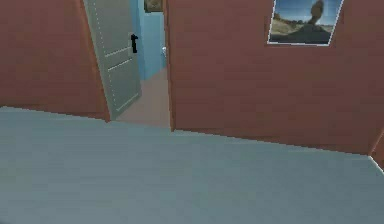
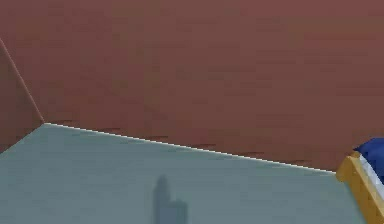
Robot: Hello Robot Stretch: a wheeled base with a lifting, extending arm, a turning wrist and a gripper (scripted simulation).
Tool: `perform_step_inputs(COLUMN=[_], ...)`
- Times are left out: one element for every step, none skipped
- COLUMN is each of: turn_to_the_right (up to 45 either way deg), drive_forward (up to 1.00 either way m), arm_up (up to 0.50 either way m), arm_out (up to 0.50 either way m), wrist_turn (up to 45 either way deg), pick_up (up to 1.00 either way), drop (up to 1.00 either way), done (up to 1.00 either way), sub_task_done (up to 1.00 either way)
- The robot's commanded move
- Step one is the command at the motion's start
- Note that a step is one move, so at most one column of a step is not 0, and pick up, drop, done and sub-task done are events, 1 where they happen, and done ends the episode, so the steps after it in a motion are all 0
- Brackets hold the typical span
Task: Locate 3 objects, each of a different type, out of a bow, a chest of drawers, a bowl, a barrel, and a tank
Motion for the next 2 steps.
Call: perform_step_inputs(turn_to_the_right=[0.0,-45.0], drive_forward=[0.6,0.0], arm_up=[0.0,0.0], arm_out=[0.0,0.0], wrist_turn=[0.0,0.0], pick_up=[0.0,0.0], drop=[0.0,0.0], done=[0.0,0.0], sub_task_done=[0.0,0.0])
